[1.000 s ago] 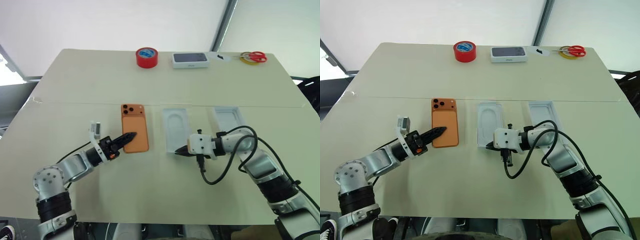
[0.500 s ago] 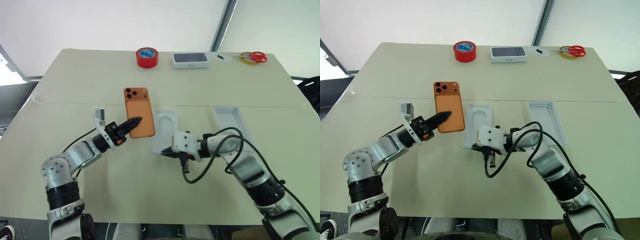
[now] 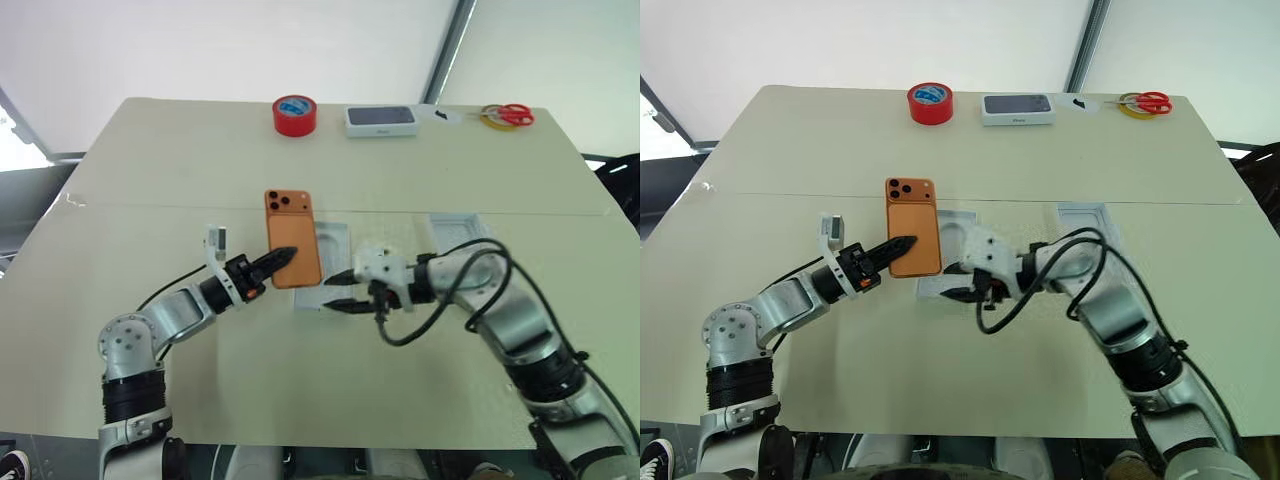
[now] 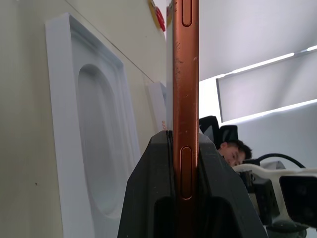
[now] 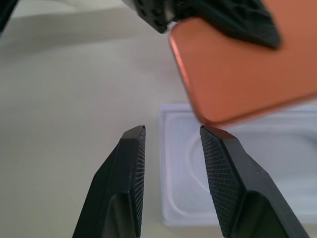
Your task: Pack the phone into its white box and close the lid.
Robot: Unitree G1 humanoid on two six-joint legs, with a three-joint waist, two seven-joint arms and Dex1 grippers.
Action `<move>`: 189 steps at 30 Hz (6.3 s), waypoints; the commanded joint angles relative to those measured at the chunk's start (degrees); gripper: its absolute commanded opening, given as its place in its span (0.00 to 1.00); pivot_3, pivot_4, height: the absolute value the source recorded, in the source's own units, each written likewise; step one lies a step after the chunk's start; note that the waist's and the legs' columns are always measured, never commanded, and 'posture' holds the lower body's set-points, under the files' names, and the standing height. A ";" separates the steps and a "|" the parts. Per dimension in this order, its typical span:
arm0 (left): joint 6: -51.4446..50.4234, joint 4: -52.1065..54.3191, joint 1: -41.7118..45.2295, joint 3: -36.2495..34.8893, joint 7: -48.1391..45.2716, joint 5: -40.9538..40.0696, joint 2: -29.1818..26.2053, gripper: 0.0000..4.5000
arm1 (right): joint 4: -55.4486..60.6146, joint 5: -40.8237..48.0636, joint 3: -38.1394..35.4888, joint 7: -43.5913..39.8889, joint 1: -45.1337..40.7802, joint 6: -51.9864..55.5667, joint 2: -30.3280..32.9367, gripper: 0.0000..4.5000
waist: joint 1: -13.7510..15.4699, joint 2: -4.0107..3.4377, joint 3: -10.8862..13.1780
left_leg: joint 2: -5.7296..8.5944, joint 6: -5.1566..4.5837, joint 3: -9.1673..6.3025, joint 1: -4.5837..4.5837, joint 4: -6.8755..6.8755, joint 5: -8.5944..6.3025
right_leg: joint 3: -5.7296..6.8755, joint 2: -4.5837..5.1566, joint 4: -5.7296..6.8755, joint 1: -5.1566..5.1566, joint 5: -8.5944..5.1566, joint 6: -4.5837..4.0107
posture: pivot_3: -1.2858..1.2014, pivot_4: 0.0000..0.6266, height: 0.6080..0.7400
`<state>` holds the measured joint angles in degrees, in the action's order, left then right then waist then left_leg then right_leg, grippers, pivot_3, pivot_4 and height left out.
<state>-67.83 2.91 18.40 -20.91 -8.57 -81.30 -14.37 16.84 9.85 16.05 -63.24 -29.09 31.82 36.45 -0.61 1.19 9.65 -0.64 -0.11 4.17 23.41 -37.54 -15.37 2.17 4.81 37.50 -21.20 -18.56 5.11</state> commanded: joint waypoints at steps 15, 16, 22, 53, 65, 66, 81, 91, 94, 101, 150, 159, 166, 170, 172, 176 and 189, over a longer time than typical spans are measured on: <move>-2.30 -6.30 3.96 5.95 -2.07 2.39 -1.56 0.26 | -24.63 -9.87 -0.95 2.89 -4.60 -21.96 2.48 0.45 | 0.08 -0.01 0.01 | -0.17 -0.02 0.04 0.03 -0.23 0.00 | 0.00 -0.16 0.00 0.06 0.00 0.00 | 0.52 0.24 0.92; -2.63 -6.77 4.31 6.12 -2.31 2.59 -1.65 0.35 | -24.64 -10.05 -0.95 2.91 -4.58 -22.01 2.25 0.45 | 0.08 -0.01 0.01 | -0.16 -0.02 0.02 0.03 -0.28 0.00 | 0.02 -0.16 0.01 0.10 0.00 0.00 | 0.52 0.24 0.92; -5.02 -7.08 6.92 7.42 -2.86 4.27 -3.32 0.47 | -23.94 -10.59 -1.14 2.92 -4.20 -21.96 1.27 0.45 | -0.07 -0.01 0.01 | -0.16 -0.01 0.01 0.02 -0.30 0.00 | 0.03 -0.17 0.02 0.10 0.00 0.00 | 0.52 0.24 0.92; 29.26 -0.62 6.73 35.96 -21.43 58.32 -17.40 0.00 | -30.57 -16.53 1.36 5.81 -6.67 -29.15 -1.97 0.02 | 0.34 -0.14 0.03 | -0.15 -0.01 0.05 0.05 -0.31 -0.01 | 0.03 -0.14 0.03 0.09 0.00 0.00 | 0.52 0.24 0.92; 32.28 -12.69 19.16 43.89 -30.53 66.42 -0.93 0.00 | -31.31 -15.68 -1.13 3.97 -6.76 -29.01 2.03 0.02 | 2.22 -0.16 0.02 | -0.04 -0.37 0.05 0.05 -0.71 -0.21 | 0.05 -0.04 0.19 0.25 0.00 0.01 | 0.52 0.24 0.92; 32.61 -14.27 19.89 43.43 -30.62 66.74 0.57 0.00 | -31.13 -15.82 -1.33 3.72 -6.29 -29.40 2.96 0.02 | 2.41 -0.16 0.02 | -0.03 -0.40 0.05 0.06 -0.72 -0.22 | 0.06 -0.02 0.19 0.25 0.00 0.01 | 0.52 0.24 0.92; 38.68 -24.09 22.49 41.19 -34.26 72.14 7.80 0.00 | -33.39 -17.13 -4.35 4.14 -2.65 -33.55 10.04 0.02 | 2.63 -0.16 0.03 | -0.06 -0.41 0.06 0.05 -0.73 -0.22 | 0.06 -0.04 0.19 0.23 0.00 0.02 | 0.52 0.24 0.92; 39.97 -24.15 22.95 38.99 -33.44 74.22 6.89 0.00 | -35.70 -19.44 -5.18 7.36 -2.67 -38.32 11.41 0.02 | 2.61 -0.16 0.03 | -0.06 -0.40 0.06 0.05 -0.74 -0.22 | 0.06 -0.04 0.19 0.24 0.00 0.02 | 0.52 0.24 0.92; 41.90 -23.67 22.42 38.46 -33.87 75.00 4.72 0.00 | -38.20 -19.46 -5.34 7.34 -3.68 -38.07 11.53 0.02 | 2.27 -0.16 0.03 | -0.07 -0.40 0.06 0.05 -0.73 -0.22 | 0.06 -0.05 0.19 0.22 0.00 0.02 | 0.52 0.24 0.92; 43.19 -17.62 18.67 32.52 -35.04 72.72 -1.29 0.00 | -43.79 -22.37 -4.72 9.62 -4.37 -41.68 13.63 0.02 | 0.99 -0.19 0.04 | -0.13 -0.37 0.07 0.04 -0.69 -0.20 | 0.06 -0.10 0.20 0.20 0.00 0.03 | 0.52 0.24 0.92; 62.88 16.66 -19.68 13.40 -49.39 54.58 -20.82 0.99 | -19.59 9.33 -8.03 32.09 -18.15 60.68 8.67 1.00 | -0.60 -0.74 0.11 | -0.05 -0.74 0.17 0.30 -0.34 -0.46 | 0.00 0.22 0.03 -0.24 0.00 -0.03 | 0.52 0.24 0.92; 57.59 20.03 -19.49 13.42 -46.05 51.64 -21.11 1.00 | -20.40 10.01 -8.85 37.18 -18.70 60.68 4.71 0.89 | -0.65 -0.74 0.11 | -0.05 -0.74 0.17 0.31 -0.33 -0.46 | 0.00 0.21 0.04 -0.24 0.00 -0.03 | 0.52 0.24 0.92; 56.58 19.97 -19.25 13.39 -45.28 51.91 -21.63 1.00 | -19.99 8.80 -10.73 41.17 -18.17 60.68 2.89 0.15 | -0.58 -0.72 0.08 | -0.05 -0.74 0.18 0.31 -0.35 -0.46 | 0.01 0.20 0.04 -0.22 0.00 -0.03 | 0.52 0.24 0.92; 55.36 19.24 -18.13 13.64 -44.77 51.82 -21.75 1.00 | -19.85 8.83 -12.57 43.27 -18.11 60.68 1.63 0.02 | -0.54 -0.72 0.08 | -0.05 -0.74 0.18 0.31 -0.35 -0.46 | 0.00 0.20 0.04 -0.22 0.00 -0.03 | 0.52 0.24 0.92; 55.14 19.07 -17.79 13.75 -44.68 51.91 -21.71 1.00 | -20.00 8.70 -13.94 44.52 -18.45 60.68 0.85 0.02 | -0.53 -0.72 0.08 | -0.05 -0.75 0.18 0.31 -0.35 -0.46 | 0.00 0.20 0.04 -0.22 0.00 -0.02 | 0.52 0.24 0.92; 54.72 18.28 -17.16 14.17 -44.33 52.48 -21.63 1.00 | -19.95 8.31 -15.94 46.64 -19.38 60.68 -0.37 0.02 | -0.55 -0.73 0.09 | -0.05 -0.72 0.21 0.33 -0.35 -0.44 | 0.00 0.19 0.05 -0.24 0.01 -0.02 | 0.52 0.24 0.92; 51.07 14.55 -13.36 13.82 -39.13 51.01 -17.08 0.01 | -14.87 18.67 -42.63 48.04 -23.39 46.69 -24.05 0.00 | -0.52 -0.74 0.10 | -0.08 -0.50 0.26 0.41 -0.36 -0.30 | -0.01 0.06 0.28 -0.39 0.01 0.00 | 0.52 0.24 0.92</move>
<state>-16.99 17.11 4.57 -6.33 -48.82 -29.82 -31.91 -1.64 25.16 -23.09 -14.66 -50.20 80.94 13.49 -1.13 0.45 9.74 -0.72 -0.63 4.44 23.81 -37.92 -15.68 2.15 4.87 37.86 -21.61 -18.55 5.11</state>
